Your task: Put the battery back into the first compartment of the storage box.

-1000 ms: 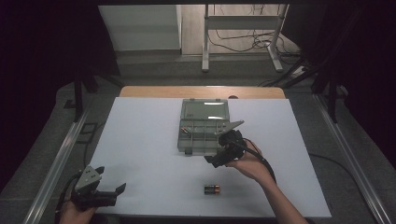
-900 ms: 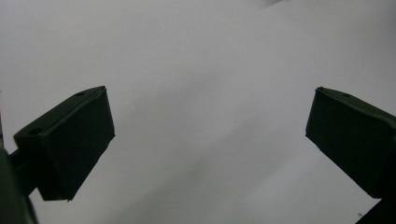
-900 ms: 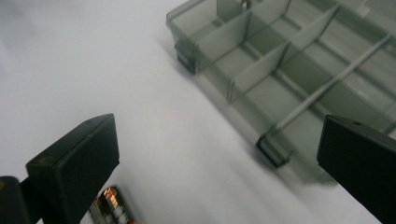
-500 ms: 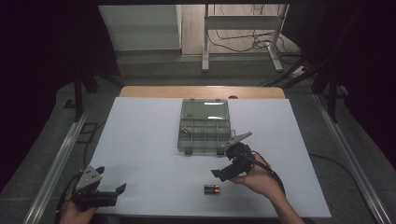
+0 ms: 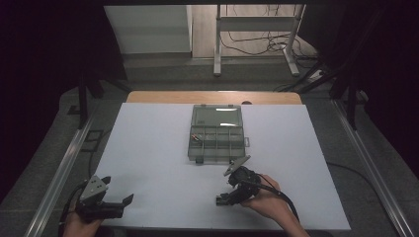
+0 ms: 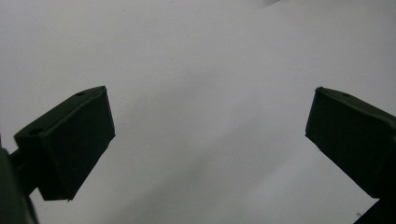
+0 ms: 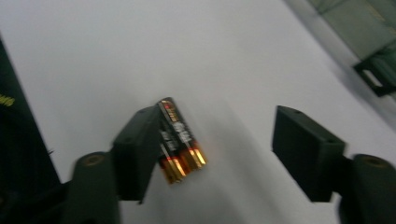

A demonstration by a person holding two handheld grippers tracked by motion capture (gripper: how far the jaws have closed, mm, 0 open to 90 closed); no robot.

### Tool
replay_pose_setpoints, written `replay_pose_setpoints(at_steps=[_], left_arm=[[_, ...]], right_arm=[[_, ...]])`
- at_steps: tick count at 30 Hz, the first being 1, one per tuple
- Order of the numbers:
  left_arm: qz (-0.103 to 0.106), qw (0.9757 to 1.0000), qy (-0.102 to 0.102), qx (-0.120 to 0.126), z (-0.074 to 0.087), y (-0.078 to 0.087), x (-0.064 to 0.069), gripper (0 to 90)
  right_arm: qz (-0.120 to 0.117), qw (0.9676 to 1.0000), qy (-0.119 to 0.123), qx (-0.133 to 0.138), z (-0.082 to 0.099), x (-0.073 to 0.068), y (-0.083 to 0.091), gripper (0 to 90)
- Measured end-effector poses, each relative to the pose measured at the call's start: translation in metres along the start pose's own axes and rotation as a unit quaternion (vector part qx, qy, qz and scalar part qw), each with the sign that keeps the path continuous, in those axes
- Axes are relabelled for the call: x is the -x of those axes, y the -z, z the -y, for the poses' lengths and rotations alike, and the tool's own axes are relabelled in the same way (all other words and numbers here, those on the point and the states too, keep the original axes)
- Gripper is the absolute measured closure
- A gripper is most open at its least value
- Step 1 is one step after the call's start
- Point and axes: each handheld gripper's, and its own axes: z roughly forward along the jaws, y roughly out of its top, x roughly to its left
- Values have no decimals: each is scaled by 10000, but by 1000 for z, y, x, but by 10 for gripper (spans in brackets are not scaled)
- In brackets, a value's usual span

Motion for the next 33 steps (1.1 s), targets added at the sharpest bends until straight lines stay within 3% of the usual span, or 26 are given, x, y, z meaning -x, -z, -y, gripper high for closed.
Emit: replay_pose_setpoints(at_steps=[1,2,5,14,18,24,33], left_arm=[[0,10000,0,-2,0,0,0,20],[0,10000,-1,-5,0,0,0,20],[4,10000,-5,-8,0,0,0,20],[1,10000,-37,-11,0,0,1,20],[-3,10000,-52,-16,0,0,1,20],[9,10000,-50,-15,0,0,1,20],[9,10000,-61,-18,0,0,1,20]], right_arm=[[-55,10000,57,24,-1,-1,-1,463],[-55,10000,57,24,-1,-1,-1,463],[-190,9996,216,-46,-2,-2,-5,588],[-307,9983,411,-282,-4,-3,-17,689],[-208,9973,525,-460,-5,-4,-26,750],[-149,9979,418,-482,-7,-6,-27,762],[-179,9995,256,-59,-7,2,-13,762]])
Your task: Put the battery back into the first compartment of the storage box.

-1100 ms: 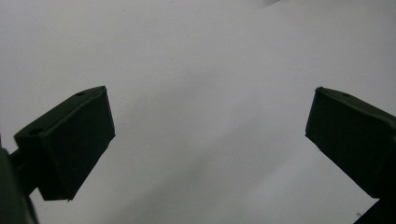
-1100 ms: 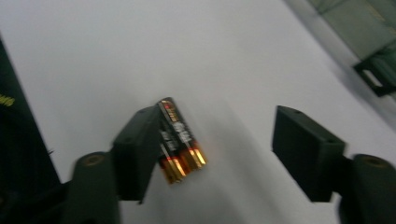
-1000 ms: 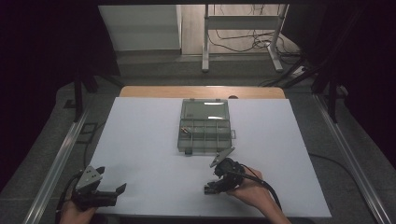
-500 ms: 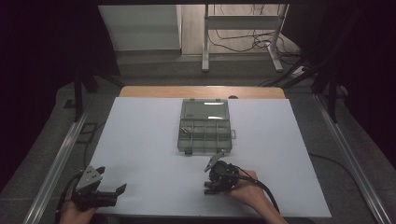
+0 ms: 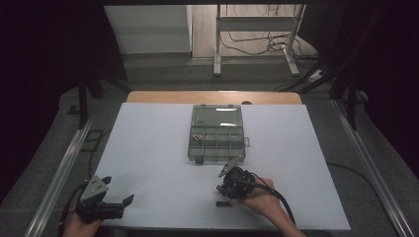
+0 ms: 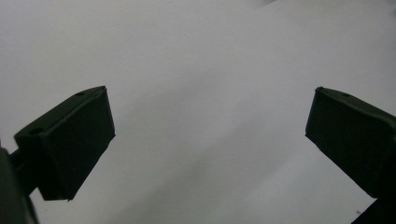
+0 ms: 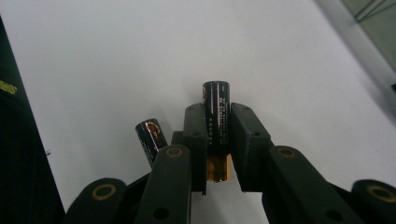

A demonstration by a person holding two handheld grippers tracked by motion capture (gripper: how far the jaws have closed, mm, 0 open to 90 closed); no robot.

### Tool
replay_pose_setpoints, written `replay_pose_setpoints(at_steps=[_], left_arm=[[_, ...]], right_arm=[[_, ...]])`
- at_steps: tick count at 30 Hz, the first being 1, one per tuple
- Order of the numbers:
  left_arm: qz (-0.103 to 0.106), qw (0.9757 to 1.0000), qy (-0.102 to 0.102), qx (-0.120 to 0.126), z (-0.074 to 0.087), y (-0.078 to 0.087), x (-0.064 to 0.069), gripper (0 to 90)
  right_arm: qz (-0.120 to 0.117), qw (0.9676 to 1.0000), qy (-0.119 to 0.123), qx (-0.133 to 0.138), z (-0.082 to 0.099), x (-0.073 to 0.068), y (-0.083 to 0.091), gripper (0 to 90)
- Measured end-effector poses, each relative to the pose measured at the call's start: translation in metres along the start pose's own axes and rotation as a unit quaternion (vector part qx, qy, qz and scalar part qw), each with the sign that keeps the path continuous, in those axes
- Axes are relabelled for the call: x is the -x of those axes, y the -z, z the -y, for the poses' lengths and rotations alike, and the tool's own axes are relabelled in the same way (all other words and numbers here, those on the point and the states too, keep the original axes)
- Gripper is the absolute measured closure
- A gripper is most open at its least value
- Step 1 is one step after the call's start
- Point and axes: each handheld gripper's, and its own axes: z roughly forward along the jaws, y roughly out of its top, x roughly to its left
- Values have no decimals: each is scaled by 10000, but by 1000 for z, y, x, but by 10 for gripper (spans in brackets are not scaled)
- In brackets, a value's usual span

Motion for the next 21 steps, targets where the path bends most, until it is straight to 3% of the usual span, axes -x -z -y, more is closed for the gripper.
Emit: replay_pose_setpoints(at_steps=[21], left_arm=[[-10,10000,-14,-16,0,0,0,20]], right_arm=[[26,9976,-313,622,-9,19,22,762]])
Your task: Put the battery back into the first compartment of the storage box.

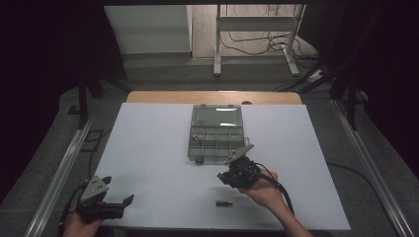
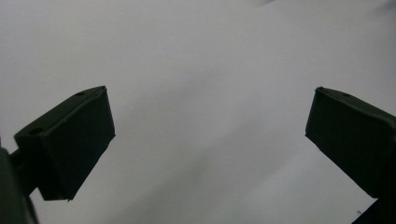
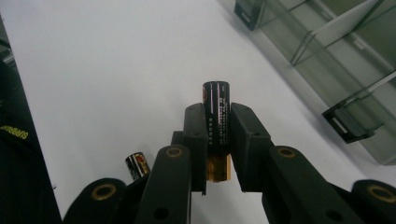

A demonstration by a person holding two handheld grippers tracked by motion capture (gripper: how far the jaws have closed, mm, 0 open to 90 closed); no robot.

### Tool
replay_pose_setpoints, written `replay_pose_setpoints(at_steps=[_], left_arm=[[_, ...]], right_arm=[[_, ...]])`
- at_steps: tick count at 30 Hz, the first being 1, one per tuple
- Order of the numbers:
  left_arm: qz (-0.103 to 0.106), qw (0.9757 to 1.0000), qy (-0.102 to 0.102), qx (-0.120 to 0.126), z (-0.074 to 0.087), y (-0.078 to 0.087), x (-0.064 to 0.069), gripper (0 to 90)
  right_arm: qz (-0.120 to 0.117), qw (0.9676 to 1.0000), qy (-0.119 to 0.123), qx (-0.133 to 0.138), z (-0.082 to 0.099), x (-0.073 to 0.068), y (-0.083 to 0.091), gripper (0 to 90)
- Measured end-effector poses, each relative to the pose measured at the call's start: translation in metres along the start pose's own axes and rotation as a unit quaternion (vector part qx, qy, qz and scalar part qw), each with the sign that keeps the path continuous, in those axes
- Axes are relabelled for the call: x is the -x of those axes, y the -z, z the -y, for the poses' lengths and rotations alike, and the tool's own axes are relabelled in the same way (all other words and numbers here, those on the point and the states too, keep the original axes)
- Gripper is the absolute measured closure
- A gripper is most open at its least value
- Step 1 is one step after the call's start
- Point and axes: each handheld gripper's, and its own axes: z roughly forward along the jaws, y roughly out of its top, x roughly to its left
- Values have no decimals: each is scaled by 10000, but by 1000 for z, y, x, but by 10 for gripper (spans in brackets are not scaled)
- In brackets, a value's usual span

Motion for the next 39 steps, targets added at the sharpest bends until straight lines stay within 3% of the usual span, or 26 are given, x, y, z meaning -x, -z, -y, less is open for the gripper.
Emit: replay_pose_setpoints(at_steps=[21,39], left_arm=[[12,10000,23,0,0,0,0,20],[22,10000,54,20,0,0,-1,20]], right_arm=[[112,9992,-149,363,-30,18,3,762],[189,9983,-244,484,-71,41,-10,762]])
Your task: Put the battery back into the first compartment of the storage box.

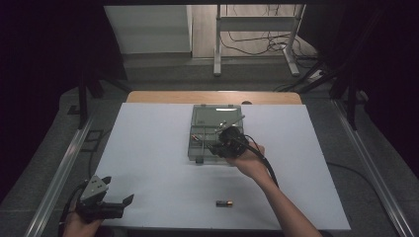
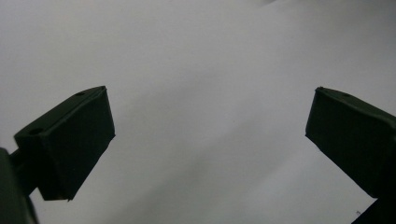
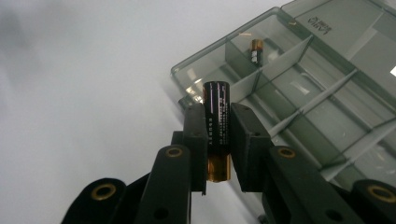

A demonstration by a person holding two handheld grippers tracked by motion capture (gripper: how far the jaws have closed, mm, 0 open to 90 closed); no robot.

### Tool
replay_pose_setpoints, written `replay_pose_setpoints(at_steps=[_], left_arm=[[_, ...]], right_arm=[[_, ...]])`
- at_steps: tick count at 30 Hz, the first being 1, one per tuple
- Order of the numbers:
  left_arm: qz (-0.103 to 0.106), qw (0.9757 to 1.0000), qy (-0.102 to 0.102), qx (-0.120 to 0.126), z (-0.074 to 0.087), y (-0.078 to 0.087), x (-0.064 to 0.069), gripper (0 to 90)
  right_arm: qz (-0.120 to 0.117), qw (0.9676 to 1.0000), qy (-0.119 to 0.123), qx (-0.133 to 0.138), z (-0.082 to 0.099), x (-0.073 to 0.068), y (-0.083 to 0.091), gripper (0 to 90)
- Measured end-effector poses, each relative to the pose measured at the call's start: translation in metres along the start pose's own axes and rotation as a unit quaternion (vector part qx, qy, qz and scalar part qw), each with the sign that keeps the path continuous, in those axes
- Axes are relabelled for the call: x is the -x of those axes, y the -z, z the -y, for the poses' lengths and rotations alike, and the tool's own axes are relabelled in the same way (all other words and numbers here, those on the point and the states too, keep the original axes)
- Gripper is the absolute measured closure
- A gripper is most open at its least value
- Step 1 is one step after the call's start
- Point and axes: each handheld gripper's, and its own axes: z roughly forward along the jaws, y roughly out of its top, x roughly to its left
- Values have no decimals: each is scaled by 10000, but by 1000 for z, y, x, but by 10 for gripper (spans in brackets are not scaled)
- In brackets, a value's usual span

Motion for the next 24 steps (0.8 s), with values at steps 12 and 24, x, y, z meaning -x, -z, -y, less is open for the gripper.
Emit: replay_pose_setpoints(at_steps=[12,24], left_arm=[[21,10000,25,15,0,0,-1,20],[36,10000,16,21,0,0,-1,20]], right_arm=[[162,9998,-41,-71,-25,14,-20,761],[356,9991,-154,-150,-52,28,-41,761]])
